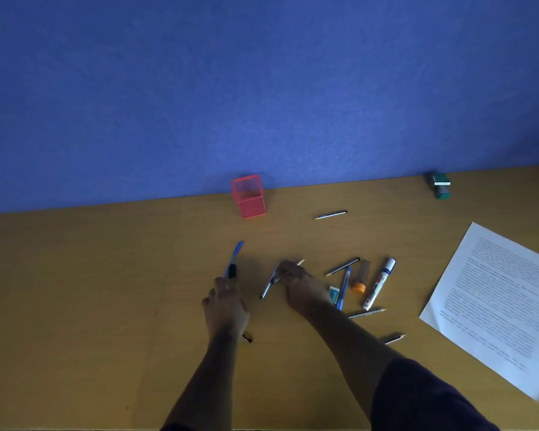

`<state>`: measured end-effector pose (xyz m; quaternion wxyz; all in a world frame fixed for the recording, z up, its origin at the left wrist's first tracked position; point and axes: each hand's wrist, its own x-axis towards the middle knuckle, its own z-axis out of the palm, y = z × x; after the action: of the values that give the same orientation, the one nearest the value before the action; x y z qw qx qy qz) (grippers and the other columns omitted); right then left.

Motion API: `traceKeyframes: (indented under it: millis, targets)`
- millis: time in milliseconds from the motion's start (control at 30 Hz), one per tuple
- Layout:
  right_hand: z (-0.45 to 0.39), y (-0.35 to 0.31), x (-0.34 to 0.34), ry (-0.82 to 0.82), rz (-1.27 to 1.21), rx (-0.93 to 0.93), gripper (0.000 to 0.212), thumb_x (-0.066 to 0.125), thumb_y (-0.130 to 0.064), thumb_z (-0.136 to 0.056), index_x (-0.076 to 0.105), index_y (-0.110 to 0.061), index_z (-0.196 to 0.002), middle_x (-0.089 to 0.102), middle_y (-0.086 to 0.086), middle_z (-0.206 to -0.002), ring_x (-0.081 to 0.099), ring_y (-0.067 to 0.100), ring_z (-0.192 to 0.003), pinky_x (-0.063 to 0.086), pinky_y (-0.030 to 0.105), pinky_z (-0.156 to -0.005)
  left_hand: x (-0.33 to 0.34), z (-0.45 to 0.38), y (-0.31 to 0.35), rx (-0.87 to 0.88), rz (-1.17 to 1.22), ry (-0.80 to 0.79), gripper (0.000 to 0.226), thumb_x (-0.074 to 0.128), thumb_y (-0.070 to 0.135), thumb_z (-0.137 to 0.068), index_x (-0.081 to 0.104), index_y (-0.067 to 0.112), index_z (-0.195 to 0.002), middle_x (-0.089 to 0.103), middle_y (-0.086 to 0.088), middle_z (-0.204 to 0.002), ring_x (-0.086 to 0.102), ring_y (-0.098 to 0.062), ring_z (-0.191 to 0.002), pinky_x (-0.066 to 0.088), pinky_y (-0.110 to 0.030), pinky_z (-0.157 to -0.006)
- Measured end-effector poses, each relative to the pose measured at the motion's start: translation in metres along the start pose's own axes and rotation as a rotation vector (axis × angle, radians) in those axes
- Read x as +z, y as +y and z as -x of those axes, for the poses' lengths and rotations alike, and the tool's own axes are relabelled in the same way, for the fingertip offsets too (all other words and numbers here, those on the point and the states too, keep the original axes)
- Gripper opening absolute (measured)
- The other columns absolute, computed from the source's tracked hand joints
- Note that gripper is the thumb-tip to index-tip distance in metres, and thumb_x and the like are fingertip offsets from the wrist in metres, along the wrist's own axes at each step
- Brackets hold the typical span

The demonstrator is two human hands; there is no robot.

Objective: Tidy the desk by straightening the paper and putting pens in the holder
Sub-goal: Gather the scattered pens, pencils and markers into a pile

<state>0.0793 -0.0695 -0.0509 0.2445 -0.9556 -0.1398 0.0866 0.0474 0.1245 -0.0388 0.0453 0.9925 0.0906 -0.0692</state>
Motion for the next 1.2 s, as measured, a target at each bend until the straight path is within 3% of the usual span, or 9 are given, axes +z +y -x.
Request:
traceKeyframes:
  millis: [167, 267, 367, 467, 600, 667, 833, 967, 1200]
  targets:
    - [0.000, -0.032, 0.021, -0.197, -0.002, -0.215, 0.074, 0.048, 0.000, -0.080, 0.033, -0.017, -0.150, 0.023, -0.001, -0.159, 0.024, 0.016, -0.147, 0.037, 0.035, -0.113, 0.004, 0.011, -0.013, -0.127, 0.123, 0.146, 0.050, 0.066, 0.010, -0.077, 0.059, 0.010, -0.126, 0.052, -0.016, -0.111, 0.056, -0.040, -0.094, 0.050, -0.048, -0.074]
    - [0.006, -0.029, 0.016, -0.197, -0.110, -0.312, 0.076, 0.051, 0.002, -0.077, 0.041, -0.027, -0.147, 0.033, -0.010, -0.156, 0.037, 0.011, -0.140, 0.042, 0.030, -0.108, 0.008, 0.018, -0.006, 0.015, 0.144, 0.314, 0.048, 0.062, 0.014, -0.077, 0.055, 0.012, -0.124, 0.055, -0.012, -0.123, 0.056, -0.038, -0.102, 0.047, -0.048, -0.082]
    - [0.019, -0.009, 0.003, 0.212, -0.195, -0.125, 0.065, 0.055, 0.002, -0.075, 0.054, -0.018, -0.137, 0.047, -0.003, -0.148, 0.045, 0.015, -0.135, 0.049, 0.034, -0.102, 0.014, 0.022, 0.017, 0.314, 0.127, 0.284, 0.050, 0.044, 0.029, -0.088, 0.050, 0.016, -0.136, 0.050, -0.010, -0.145, 0.051, -0.033, -0.130, 0.039, -0.045, -0.103]
    - [0.035, 0.027, -0.013, 0.496, -0.012, 0.157, 0.061, 0.058, -0.005, -0.077, 0.053, -0.009, -0.138, 0.047, 0.009, -0.148, 0.043, 0.027, -0.138, 0.040, 0.044, -0.111, 0.024, 0.024, 0.051, 0.541, 0.102, 0.122, 0.056, 0.037, 0.036, -0.099, 0.032, 0.027, -0.155, 0.027, -0.005, -0.164, 0.035, -0.030, -0.146, 0.037, -0.042, -0.113]
    - [0.068, 0.071, -0.034, 0.536, 0.035, 0.659, 0.065, 0.043, -0.036, -0.095, 0.023, -0.014, -0.153, 0.019, 0.014, -0.162, 0.017, 0.030, -0.149, 0.017, 0.043, -0.122, 0.030, 0.027, 0.112, 0.814, 0.057, 0.006, 0.065, 0.034, 0.057, -0.099, 0.020, 0.033, -0.158, 0.012, -0.004, -0.168, 0.021, -0.035, -0.152, 0.030, -0.044, -0.115]
    - [0.082, 0.086, -0.036, 0.467, -0.073, 0.760, 0.066, 0.034, -0.044, -0.100, 0.012, -0.016, -0.156, 0.008, 0.014, -0.164, 0.007, 0.029, -0.151, 0.011, 0.044, -0.123, 0.028, 0.031, 0.142, 0.867, 0.018, -0.036, 0.075, 0.032, 0.070, -0.095, 0.022, 0.031, -0.158, 0.012, -0.005, -0.168, 0.017, -0.035, -0.153, 0.022, -0.046, -0.119]
    - [0.091, 0.098, -0.031, 0.329, -0.185, 0.564, 0.057, 0.025, -0.036, -0.106, 0.005, -0.019, -0.157, 0.003, 0.004, -0.165, -0.005, 0.018, -0.152, 0.002, 0.038, -0.124, 0.035, 0.038, 0.169, 0.795, -0.063, -0.150, 0.074, 0.037, 0.048, -0.099, 0.011, 0.016, -0.160, -0.002, -0.005, -0.169, 0.011, -0.026, -0.155, 0.014, -0.044, -0.124]
    - [0.089, 0.095, -0.028, 0.287, -0.158, 0.492, 0.055, 0.028, -0.031, -0.106, 0.010, -0.019, -0.157, 0.007, 0.004, -0.165, -0.001, 0.017, -0.152, 0.004, 0.036, -0.124, 0.031, 0.036, 0.148, 0.769, 0.008, -0.043, 0.057, 0.050, 0.028, -0.095, 0.046, 0.002, -0.146, 0.034, -0.016, -0.160, 0.047, -0.029, -0.140, 0.042, -0.038, -0.112]
    - [0.080, 0.079, -0.026, 0.196, -0.160, 0.343, 0.056, 0.035, -0.025, -0.105, 0.013, -0.017, -0.156, 0.005, 0.005, -0.165, -0.001, 0.021, -0.152, 0.005, 0.037, -0.123, 0.018, 0.021, 0.096, 0.520, -0.041, -0.134, 0.064, 0.062, 0.014, -0.083, 0.044, 0.015, -0.145, 0.035, -0.005, -0.150, 0.041, -0.023, -0.130, 0.048, -0.033, -0.099]
